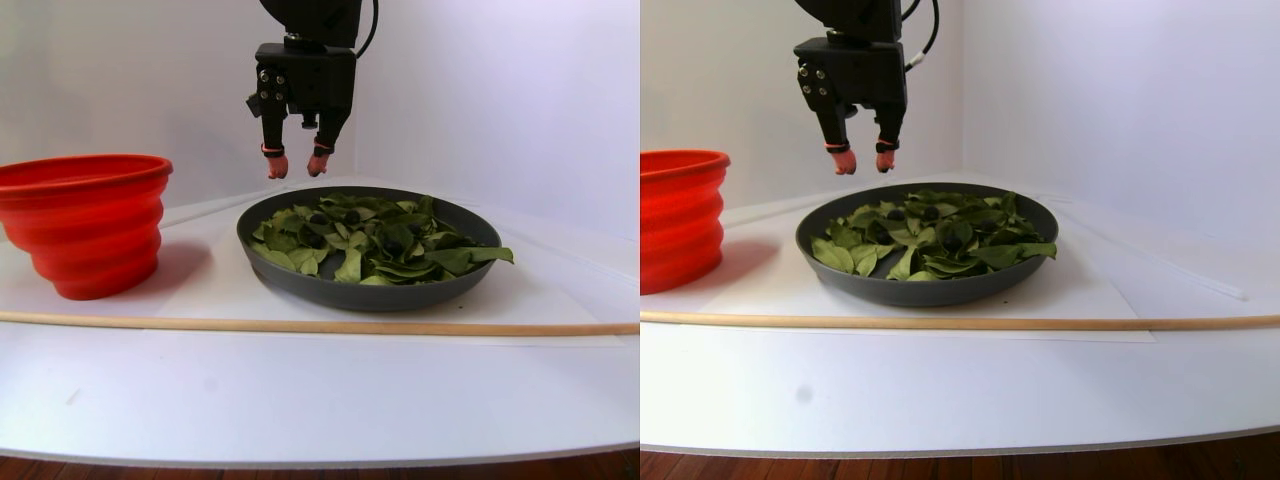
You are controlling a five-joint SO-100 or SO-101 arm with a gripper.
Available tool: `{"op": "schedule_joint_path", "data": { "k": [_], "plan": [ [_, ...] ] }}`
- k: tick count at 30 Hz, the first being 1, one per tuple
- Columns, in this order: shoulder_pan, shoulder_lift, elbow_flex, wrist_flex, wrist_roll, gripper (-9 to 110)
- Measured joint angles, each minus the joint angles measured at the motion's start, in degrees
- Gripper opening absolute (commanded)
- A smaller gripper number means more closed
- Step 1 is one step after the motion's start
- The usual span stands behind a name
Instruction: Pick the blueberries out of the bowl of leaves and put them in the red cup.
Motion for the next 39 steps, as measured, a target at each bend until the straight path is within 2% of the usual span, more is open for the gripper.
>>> {"op": "schedule_joint_path", "data": {
  "k": [39],
  "plan": [
    [3.60,-18.02,-8.35,-11.60,-3.34,18]
  ]
}}
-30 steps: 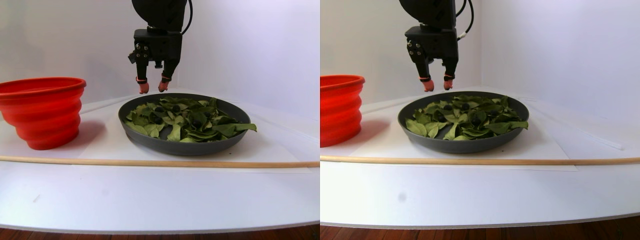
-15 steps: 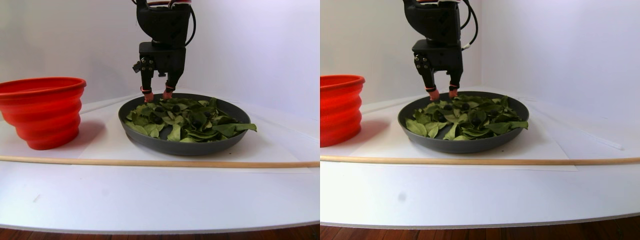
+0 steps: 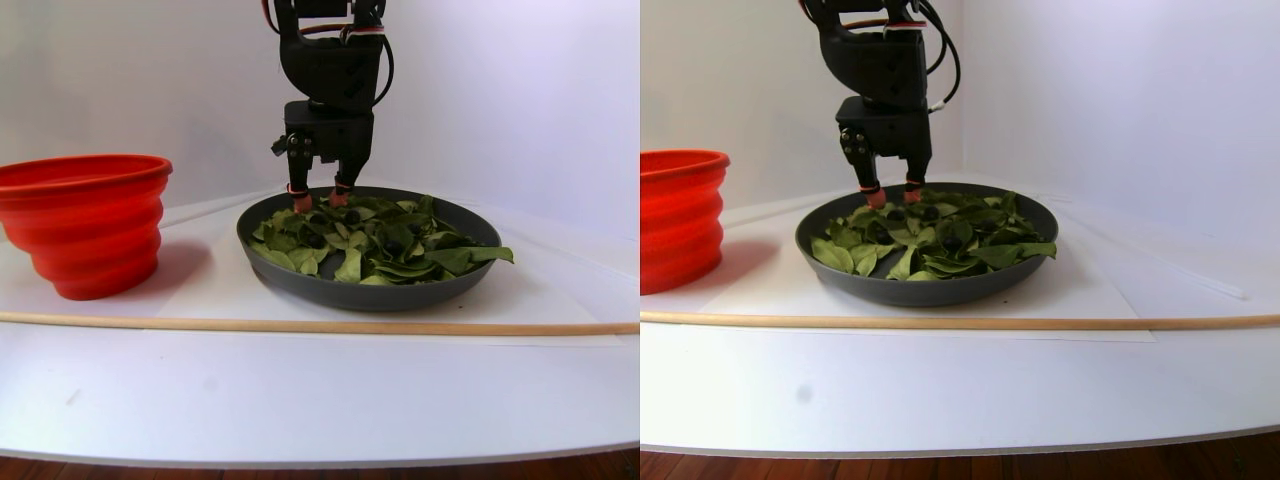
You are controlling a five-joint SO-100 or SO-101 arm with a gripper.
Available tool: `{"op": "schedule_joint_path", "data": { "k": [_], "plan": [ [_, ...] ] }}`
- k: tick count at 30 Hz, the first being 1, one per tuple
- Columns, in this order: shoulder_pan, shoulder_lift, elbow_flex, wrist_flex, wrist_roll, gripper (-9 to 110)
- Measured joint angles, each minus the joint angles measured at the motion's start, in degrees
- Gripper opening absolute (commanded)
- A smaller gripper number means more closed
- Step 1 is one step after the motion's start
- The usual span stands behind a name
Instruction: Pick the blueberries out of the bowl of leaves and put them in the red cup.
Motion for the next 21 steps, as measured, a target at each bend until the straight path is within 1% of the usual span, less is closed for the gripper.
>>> {"op": "schedule_joint_path", "data": {
  "k": [21],
  "plan": [
    [-0.09,-4.13,-2.46,-2.11,2.20,19]
  ]
}}
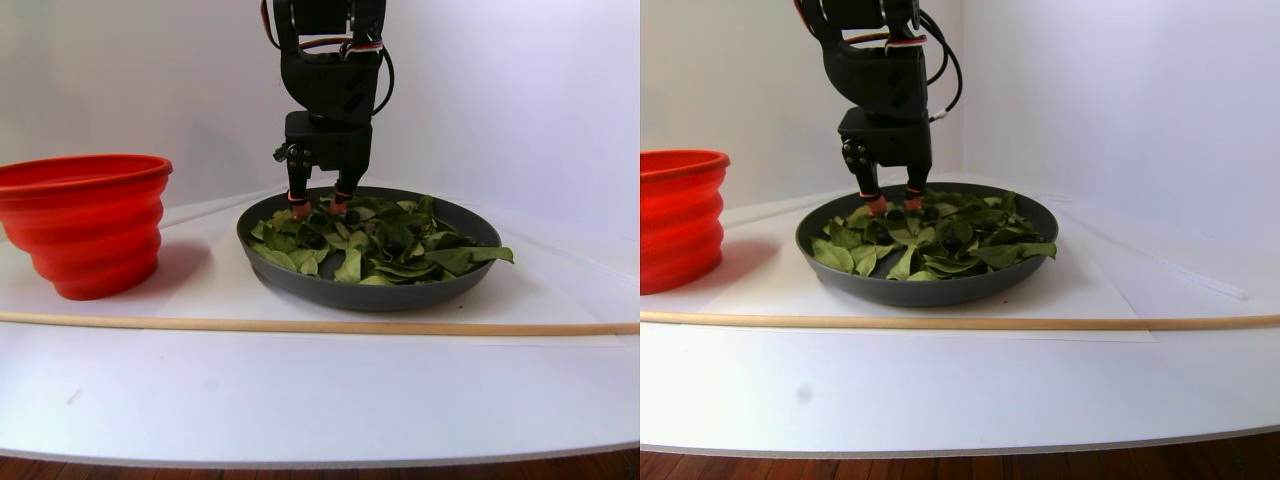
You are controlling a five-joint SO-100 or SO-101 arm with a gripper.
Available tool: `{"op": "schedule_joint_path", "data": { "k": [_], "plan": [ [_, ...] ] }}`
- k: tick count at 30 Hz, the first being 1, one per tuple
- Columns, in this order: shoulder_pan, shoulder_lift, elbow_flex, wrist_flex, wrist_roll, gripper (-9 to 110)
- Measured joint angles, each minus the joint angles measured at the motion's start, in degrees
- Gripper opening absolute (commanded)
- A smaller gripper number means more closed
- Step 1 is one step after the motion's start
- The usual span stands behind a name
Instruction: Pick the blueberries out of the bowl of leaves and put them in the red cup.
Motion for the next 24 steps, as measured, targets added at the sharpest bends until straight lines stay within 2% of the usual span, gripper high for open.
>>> {"op": "schedule_joint_path", "data": {
  "k": [24],
  "plan": [
    [-0.35,-3.78,-1.76,-2.72,1.05,17]
  ]
}}
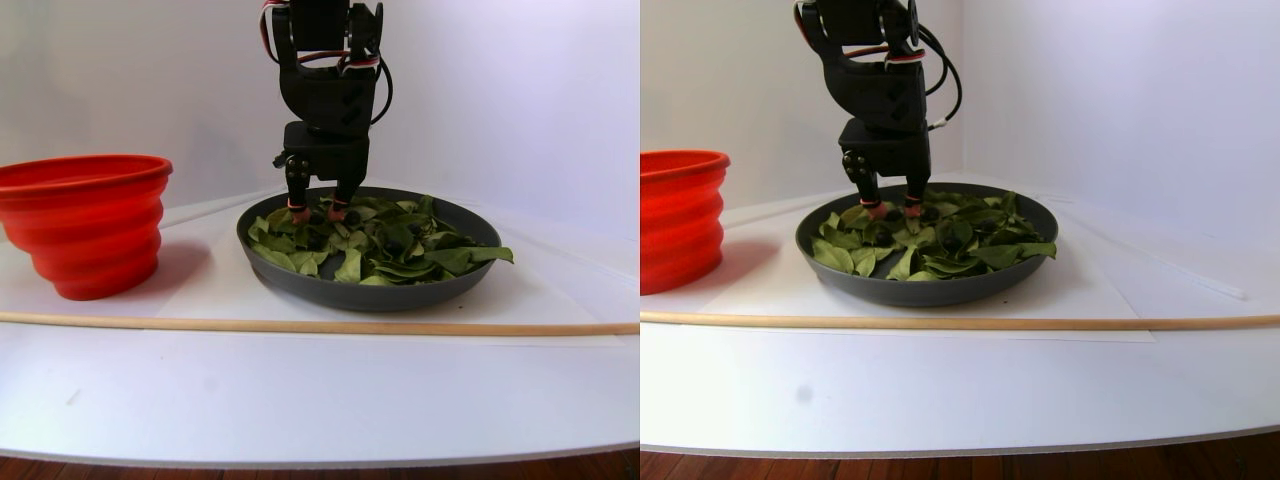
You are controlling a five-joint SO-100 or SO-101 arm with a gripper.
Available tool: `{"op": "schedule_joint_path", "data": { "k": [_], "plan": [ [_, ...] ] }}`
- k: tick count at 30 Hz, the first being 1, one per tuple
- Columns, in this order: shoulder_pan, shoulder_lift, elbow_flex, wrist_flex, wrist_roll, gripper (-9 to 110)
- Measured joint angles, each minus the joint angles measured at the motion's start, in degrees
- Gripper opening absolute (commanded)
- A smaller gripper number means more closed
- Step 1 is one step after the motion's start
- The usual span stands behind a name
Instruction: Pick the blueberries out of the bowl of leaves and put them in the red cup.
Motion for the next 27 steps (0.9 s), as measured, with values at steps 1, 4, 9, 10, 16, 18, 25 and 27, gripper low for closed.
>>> {"op": "schedule_joint_path", "data": {
  "k": [1,4,9,10,16,18,25,27],
  "plan": [
    [0.00,-0.18,0.00,0.00,0.00,17],
    [-0.09,-0.62,0.00,-0.44,0.00,16],
    [-0.44,-0.70,0.00,-0.62,0.00,15],
    [-0.44,-0.70,0.00,-0.62,0.00,15],
    [-0.44,-0.70,0.00,-0.62,0.00,15],
    [-0.44,-0.70,0.00,-0.62,0.00,15],
    [-0.62,-0.18,0.35,-0.62,0.00,14],
    [-0.62,0.44,0.70,-0.62,0.00,14]
  ]
}}
